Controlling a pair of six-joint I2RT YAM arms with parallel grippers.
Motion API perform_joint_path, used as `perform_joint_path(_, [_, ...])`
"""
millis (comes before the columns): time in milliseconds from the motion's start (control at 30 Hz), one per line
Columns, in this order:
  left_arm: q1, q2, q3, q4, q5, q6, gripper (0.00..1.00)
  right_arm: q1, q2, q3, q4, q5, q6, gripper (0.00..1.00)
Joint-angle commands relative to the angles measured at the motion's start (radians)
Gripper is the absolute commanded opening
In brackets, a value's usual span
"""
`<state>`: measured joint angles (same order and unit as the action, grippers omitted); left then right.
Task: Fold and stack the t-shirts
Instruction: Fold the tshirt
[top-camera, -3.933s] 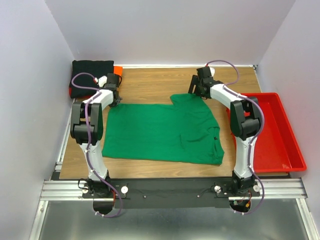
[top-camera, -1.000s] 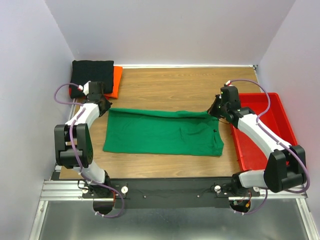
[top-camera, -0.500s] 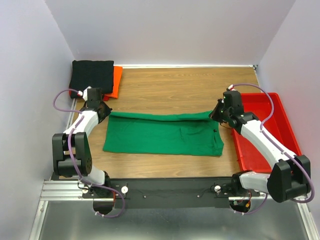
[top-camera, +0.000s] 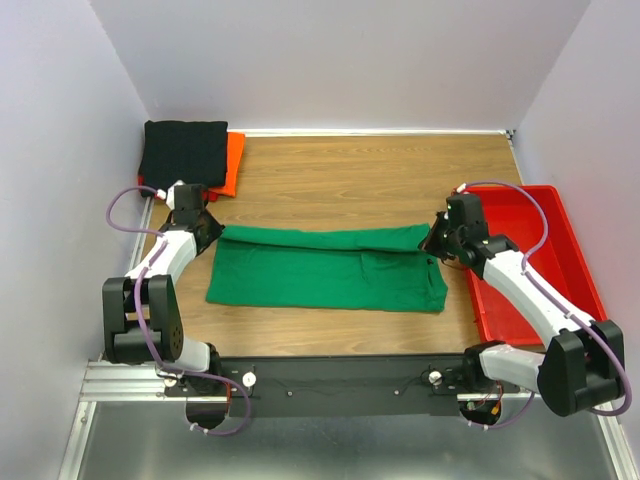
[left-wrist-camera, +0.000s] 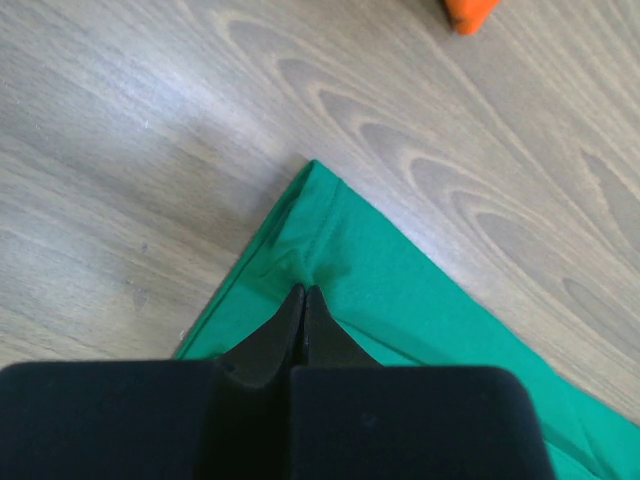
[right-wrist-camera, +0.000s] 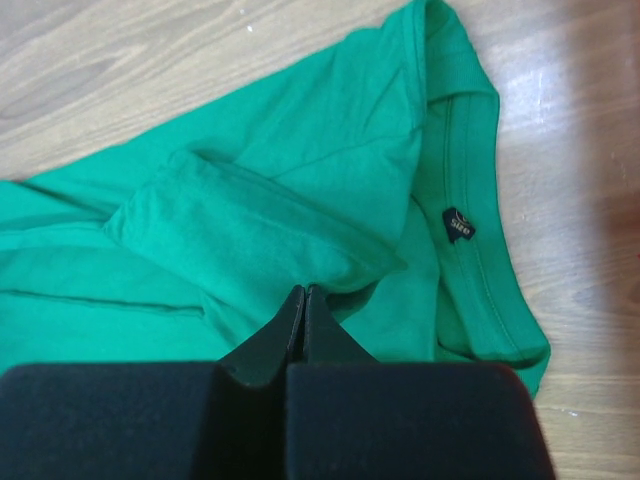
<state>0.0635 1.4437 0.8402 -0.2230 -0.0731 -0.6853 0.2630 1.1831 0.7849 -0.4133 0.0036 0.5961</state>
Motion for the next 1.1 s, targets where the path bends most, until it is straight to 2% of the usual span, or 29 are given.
perform_joint_path(0, [0.005,-0.035,-0.024,0.016,0.019,0.013,0.00,0.005,-0.028,-0.035,-0.028,-0.025,0.016,0.00])
perform_joint_path(467, [0.005,-0.092,-0.082,0.001,0.027,0.021,0.00,0.005,-0.056,-0.042,-0.071,0.061,0.019,0.00])
perform_joint_path(800, [0.006,-0.114,-0.159,0.025,0.048,0.017,0.00,0.007,-0.040,-0.096,-0.070,0.036,0.037,0.00])
perform_joint_path(867, [0.007,-0.120,-0.173,0.043,0.059,0.018,0.02,0.005,-0.036,-0.108,-0.070,0.039,0.041,0.08])
perform_joint_path(900, [0.007,-0.120,-0.181,0.050,0.068,0.018,0.07,0.007,-0.037,-0.113,-0.070,0.039,0.038,0.13])
perform_joint_path(933, [0.007,-0.124,-0.184,0.053,0.068,0.018,0.17,0.007,-0.040,-0.115,-0.070,0.033,0.034,0.26])
perform_joint_path(967, [0.009,-0.129,-0.182,0.054,0.068,0.020,0.22,0.007,-0.048,-0.113,-0.071,0.027,0.024,0.35])
perform_joint_path(1000, [0.010,-0.132,-0.181,0.054,0.068,0.021,0.31,0.007,-0.056,-0.113,-0.070,0.018,0.016,0.42])
perform_joint_path(1033, [0.010,-0.146,-0.176,0.053,0.068,0.021,0.35,0.005,-0.063,-0.108,-0.071,0.016,0.008,0.52])
perform_joint_path(1067, [0.012,-0.154,-0.165,0.045,0.068,0.026,0.38,0.005,-0.083,-0.099,-0.071,0.018,-0.004,0.56])
